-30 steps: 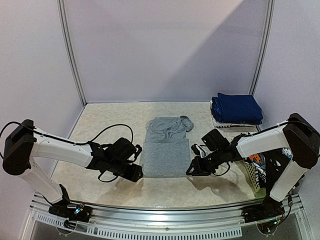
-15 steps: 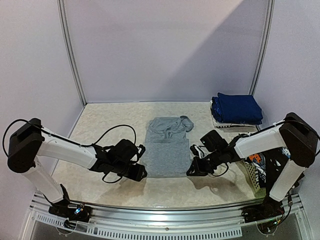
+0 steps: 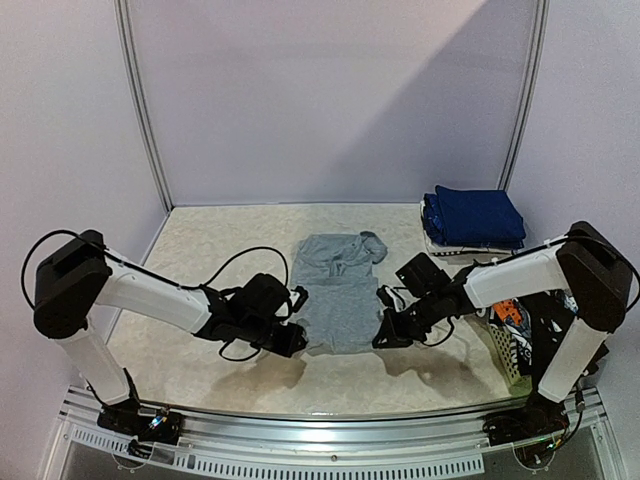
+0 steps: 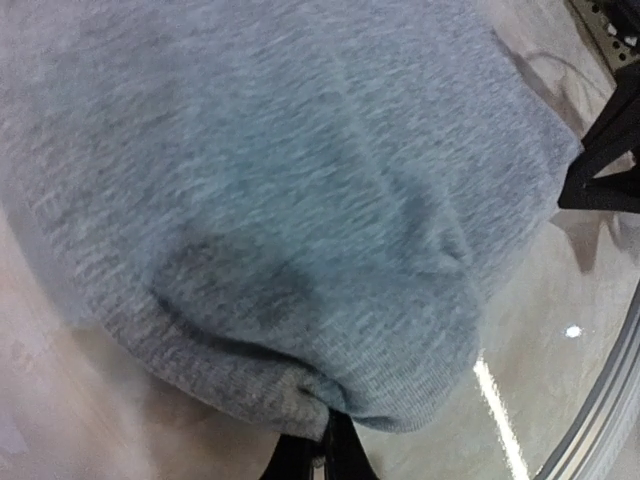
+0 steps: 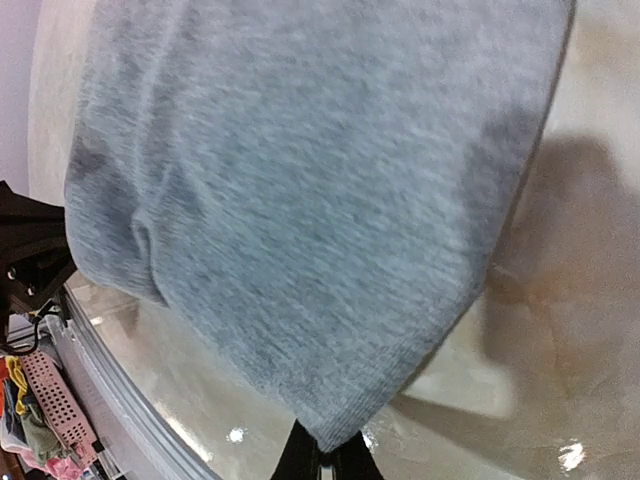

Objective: Fold and stack the mixed laundry pile
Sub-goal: Pick up the 2/3-rectangle-folded tank top from the center of the board.

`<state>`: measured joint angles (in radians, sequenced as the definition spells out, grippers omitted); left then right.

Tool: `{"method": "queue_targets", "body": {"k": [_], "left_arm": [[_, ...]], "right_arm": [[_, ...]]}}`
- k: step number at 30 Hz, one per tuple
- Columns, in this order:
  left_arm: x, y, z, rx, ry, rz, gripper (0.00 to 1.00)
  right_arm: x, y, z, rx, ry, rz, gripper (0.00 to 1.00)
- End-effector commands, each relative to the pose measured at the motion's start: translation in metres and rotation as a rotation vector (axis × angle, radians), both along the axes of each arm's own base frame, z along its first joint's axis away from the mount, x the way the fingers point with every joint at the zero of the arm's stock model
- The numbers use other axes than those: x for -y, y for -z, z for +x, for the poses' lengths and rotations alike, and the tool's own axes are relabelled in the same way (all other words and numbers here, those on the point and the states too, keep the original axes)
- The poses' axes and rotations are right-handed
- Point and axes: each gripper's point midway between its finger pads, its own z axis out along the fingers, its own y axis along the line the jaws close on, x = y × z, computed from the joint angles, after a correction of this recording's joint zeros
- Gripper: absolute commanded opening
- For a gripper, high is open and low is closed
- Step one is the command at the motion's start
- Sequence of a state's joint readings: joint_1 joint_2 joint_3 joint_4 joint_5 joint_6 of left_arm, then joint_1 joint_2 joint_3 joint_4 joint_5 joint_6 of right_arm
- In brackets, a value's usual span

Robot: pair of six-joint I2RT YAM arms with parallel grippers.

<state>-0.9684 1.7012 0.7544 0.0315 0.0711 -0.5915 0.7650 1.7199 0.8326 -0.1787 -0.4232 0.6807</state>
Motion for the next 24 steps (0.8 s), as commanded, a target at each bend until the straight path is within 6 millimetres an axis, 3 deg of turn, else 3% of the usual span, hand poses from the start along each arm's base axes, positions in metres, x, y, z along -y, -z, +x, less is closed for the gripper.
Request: {"method": "queue_targets", "body": {"k": [1, 4, 6, 9, 10, 12, 14, 19, 24], "left_arm": [[0.018, -0.036, 0.028, 0.061, 0.023, 0.0, 0.0], [0.028, -0.07, 0.059, 0.101, 0.013, -0.027, 0.0], [0.028, -0.093, 0.07, 0.129, 0.0, -0.022, 0.0], [0.022, -0.129, 0.058, 0.161, 0.002, -0.03, 0.0], [0.019, -0.14, 0.047, 0.173, 0.009, -0.03, 0.0], [0.011, -0.153, 0.025, 0.187, 0.01, -0.03, 0.0], [0.002, -0.156, 0.001, 0.175, 0.011, -0.04, 0.0], [-0.01, -0.148, -0.07, 0.097, 0.049, -0.089, 0.0], [-0.016, -0.116, -0.108, 0.003, 0.107, -0.05, 0.0]], "right_arm": [[0.0, -0.036, 0.039, 0.075, 0.001, -0.014, 0.0], [0.001, -0.072, 0.068, 0.14, 0.007, -0.025, 0.0], [0.007, -0.094, 0.076, 0.168, 0.011, -0.058, 0.0], [0.015, -0.13, 0.067, 0.22, 0.004, -0.054, 0.0], [0.019, -0.147, 0.057, 0.25, 0.006, -0.04, 0.0], [0.028, -0.16, 0.032, 0.256, -0.01, -0.029, 0.0], [0.036, -0.164, 0.001, 0.247, -0.032, -0.018, 0.0], [0.049, -0.144, -0.073, 0.176, -0.085, -0.036, 0.0], [0.063, -0.123, -0.113, 0.114, -0.062, -0.056, 0.0]]}}
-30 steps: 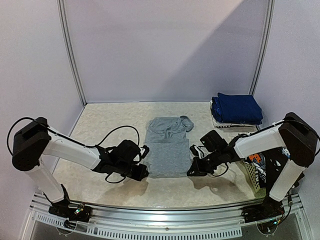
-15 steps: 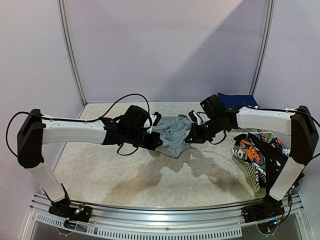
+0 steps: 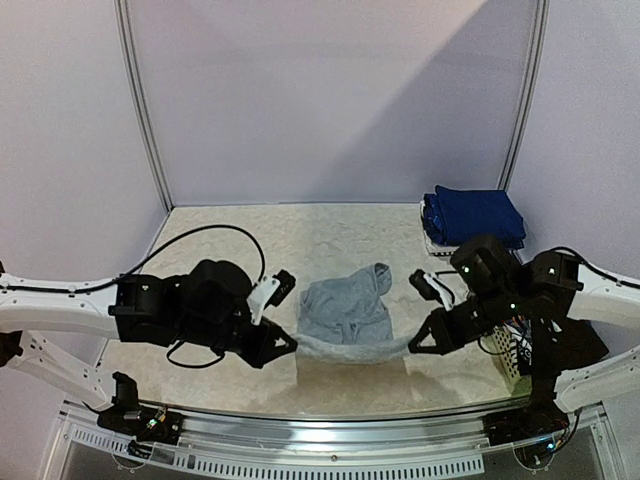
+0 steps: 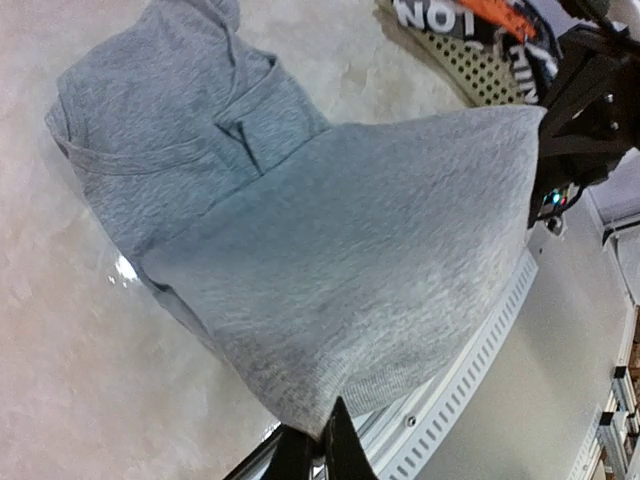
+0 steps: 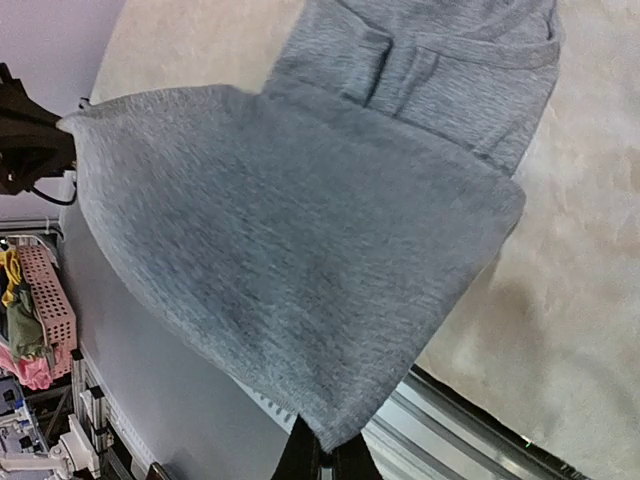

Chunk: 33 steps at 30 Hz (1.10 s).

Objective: Fold and stack the mixed laundry pile
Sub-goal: Pick up the 2/3-rectangle-folded tank top from the center of the board, then fold the 2/3-rectangle-folded tank top at the center of the board.

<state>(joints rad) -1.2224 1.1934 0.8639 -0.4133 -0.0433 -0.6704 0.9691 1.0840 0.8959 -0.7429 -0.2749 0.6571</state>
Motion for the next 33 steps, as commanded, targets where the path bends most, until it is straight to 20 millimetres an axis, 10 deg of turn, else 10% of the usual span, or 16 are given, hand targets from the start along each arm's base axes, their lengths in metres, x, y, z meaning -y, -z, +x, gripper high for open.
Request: {"method": "queue_targets", "body": {"k": [1, 12, 33], "left_arm": [[-0.011, 0.042, -0.028, -0.11, 0.011, 0.098, 0.0], [-0.006, 0.053, -0.019, -0.05, 0.015, 0.196, 0.0], [-0.017, -0.002, 0.058, 0.067, -0.12, 0.214, 0.0]], "right_arm": [[0.02, 0.028, -0.025, -0.086, 0.078, -0.071, 0.0], [0.007, 0.038, -0.027, -0.089, 0.048, -0.084, 0.0], [0.017, -0.016, 0.071, 0.173, 0.183, -0.35, 0.0]]}}
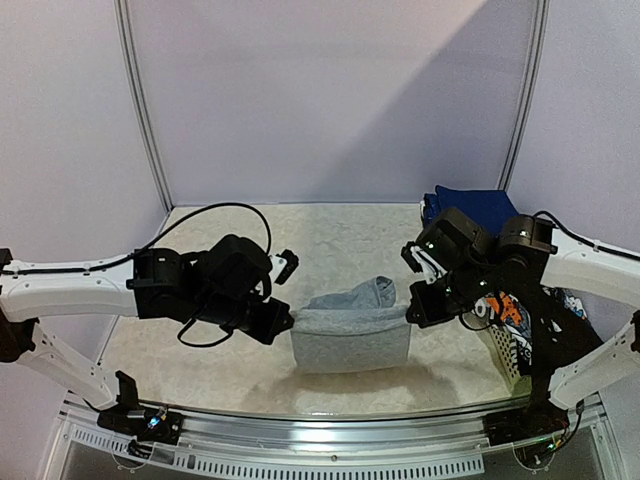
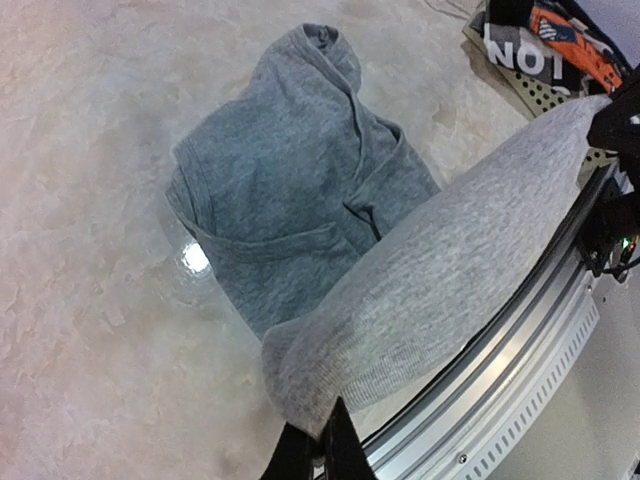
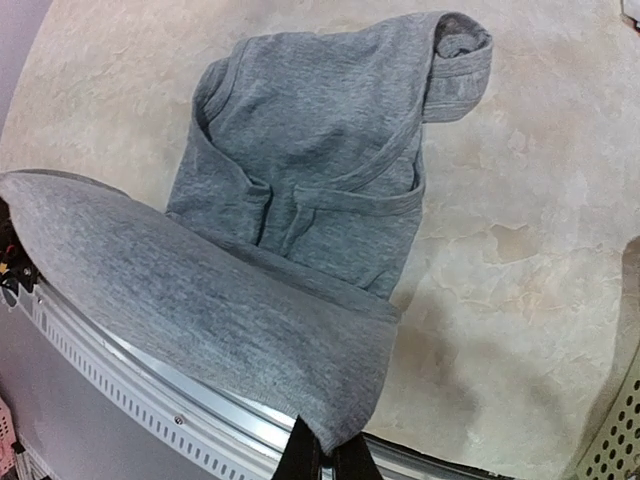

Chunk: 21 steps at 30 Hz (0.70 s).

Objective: Fold and stack the mixed laundry pile
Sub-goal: Fold the 2/3-rectangle-folded tank top at the center of the board.

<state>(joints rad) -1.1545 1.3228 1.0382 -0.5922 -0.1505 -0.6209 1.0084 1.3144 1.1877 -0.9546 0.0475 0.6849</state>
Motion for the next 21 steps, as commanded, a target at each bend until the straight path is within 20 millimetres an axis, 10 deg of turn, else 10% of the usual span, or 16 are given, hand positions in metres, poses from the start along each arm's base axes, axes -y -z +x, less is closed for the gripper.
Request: {"method": "queue_targets", "body": {"k": [1, 21], "left_arm": [[-0.008, -0.003, 0.019, 0.013, -0.018, 0.043, 0.0], [-0.001, 0.009, 0.107, -0.018, -0.113, 0.067, 0.0]], "right_arm": [[0.016, -0.005, 0.025, 0.04, 0.034, -0.078, 0.0], [0.004, 0.02, 0.111, -0.053, 0.037, -0.057, 0.0]]}}
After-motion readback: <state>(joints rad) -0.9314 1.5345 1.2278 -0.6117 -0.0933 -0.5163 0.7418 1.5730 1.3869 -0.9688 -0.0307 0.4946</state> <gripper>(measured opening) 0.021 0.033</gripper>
